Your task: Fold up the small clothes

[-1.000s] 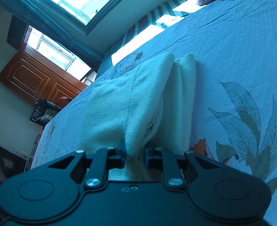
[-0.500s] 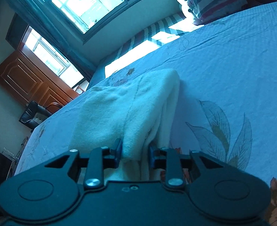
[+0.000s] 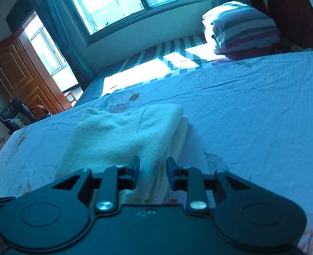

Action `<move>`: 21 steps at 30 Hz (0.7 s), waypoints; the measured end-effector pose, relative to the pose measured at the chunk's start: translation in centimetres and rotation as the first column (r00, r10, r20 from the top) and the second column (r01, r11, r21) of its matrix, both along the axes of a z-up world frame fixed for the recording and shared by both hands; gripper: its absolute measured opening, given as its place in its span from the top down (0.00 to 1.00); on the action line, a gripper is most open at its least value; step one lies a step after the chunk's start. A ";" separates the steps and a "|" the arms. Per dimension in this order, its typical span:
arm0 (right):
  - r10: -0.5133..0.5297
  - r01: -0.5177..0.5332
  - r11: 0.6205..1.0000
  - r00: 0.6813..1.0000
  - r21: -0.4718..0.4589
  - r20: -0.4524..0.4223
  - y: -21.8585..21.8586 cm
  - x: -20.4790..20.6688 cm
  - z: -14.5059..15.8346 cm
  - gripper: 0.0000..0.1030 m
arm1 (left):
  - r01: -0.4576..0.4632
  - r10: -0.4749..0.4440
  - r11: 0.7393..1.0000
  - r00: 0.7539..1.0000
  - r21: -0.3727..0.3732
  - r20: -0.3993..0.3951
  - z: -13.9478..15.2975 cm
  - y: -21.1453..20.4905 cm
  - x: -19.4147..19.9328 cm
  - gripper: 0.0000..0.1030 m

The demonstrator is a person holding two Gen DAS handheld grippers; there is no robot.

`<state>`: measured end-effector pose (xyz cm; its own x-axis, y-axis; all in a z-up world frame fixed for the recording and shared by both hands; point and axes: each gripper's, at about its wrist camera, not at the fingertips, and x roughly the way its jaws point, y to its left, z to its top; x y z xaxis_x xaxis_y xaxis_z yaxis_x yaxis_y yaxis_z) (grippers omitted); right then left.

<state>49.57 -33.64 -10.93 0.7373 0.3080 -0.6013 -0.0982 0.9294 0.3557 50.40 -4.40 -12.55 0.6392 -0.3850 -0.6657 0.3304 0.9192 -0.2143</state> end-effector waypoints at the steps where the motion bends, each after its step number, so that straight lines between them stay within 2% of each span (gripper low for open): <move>1: 0.025 -0.025 1.000 1.000 0.004 0.005 0.2 -1.5 0.6 0.73 | 0.002 -0.002 1.000 1.000 -0.014 -0.009 0.1 0.1 -0.3 0.42; 3: 0.052 -0.052 0.998 0.999 -0.031 0.002 1.1 -4.0 0.8 0.73 | 0.028 -0.028 0.999 0.999 -0.026 -0.017 -0.2 -0.2 -0.6 0.42; 5: 0.068 -0.069 0.995 0.998 -0.073 -0.006 2.1 -6.3 0.3 0.76 | 0.067 -0.067 0.998 0.997 -0.005 -0.029 -0.9 -0.9 -1.0 0.42; 6: 0.079 -0.081 0.994 0.996 -0.074 -0.030 2.6 -7.3 -0.4 0.81 | 0.083 -0.082 0.996 0.996 0.035 -0.041 -1.3 -1.2 -1.2 0.42; 7: 0.095 -0.104 0.990 0.991 -0.099 -0.090 3.2 -7.7 -1.3 0.86 | 0.092 -0.090 0.994 0.995 0.066 -0.034 -1.6 -1.2 -1.7 0.42; 8: 0.102 -0.121 0.980 0.987 -0.156 -0.127 4.0 -8.3 -2.1 0.86 | 0.102 -0.101 0.991 0.995 0.082 -0.014 -1.7 -0.9 -2.3 0.40; 9: 0.107 -0.121 0.975 0.990 -0.185 -0.088 4.4 -9.3 -2.2 0.86 | 0.100 -0.100 0.991 0.995 0.086 -0.011 -1.6 -0.6 -2.7 0.38; 10: 0.106 -0.122 0.973 0.990 -0.196 -0.088 4.7 -9.8 -2.1 0.86 | 0.095 -0.095 0.992 0.995 0.086 -0.008 -1.4 -0.2 -2.9 0.38; 12: 0.114 -0.127 0.973 0.991 -0.191 -0.076 4.7 -10.3 -0.9 0.85 | 0.068 -0.071 0.994 0.997 0.088 0.037 -0.4 0.4 -3.6 0.38; 13: 0.124 -0.126 0.976 0.992 -0.179 -0.026 4.6 -10.7 0.1 0.83 | 0.057 -0.062 0.995 0.997 0.078 0.054 0.0 0.5 -3.5 0.38; 15: 0.109 -0.104 0.982 0.994 -0.156 0.027 4.2 -11.1 1.1 0.81 | 0.062 -0.064 0.995 0.998 0.081 0.025 -0.2 0.3 -3.0 0.38; 17: 0.102 -0.097 0.980 0.995 -0.175 0.020 4.3 -10.5 0.4 0.78 | 0.078 -0.078 0.988 0.997 0.137 0.000 -1.0 -0.4 -2.8 0.38; 19: 0.106 -0.130 0.968 0.987 -0.216 -0.119 4.7 -9.3 -2.1 0.78 | 0.060 -0.061 0.992 0.998 0.114 0.010 -0.1 -0.2 -2.6 0.38; 21: 0.108 -0.125 0.971 0.990 -0.204 -0.095 4.3 -9.4 -1.4 0.81 | 0.037 -0.043 0.997 0.996 0.066 0.079 1.3 0.0 -2.1 0.38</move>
<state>40.20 -29.31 -12.30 0.6487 0.2502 -0.7187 -0.1886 0.9678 0.1666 48.28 -4.39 -11.26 0.6768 -0.3691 -0.6370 0.3809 0.9160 -0.1260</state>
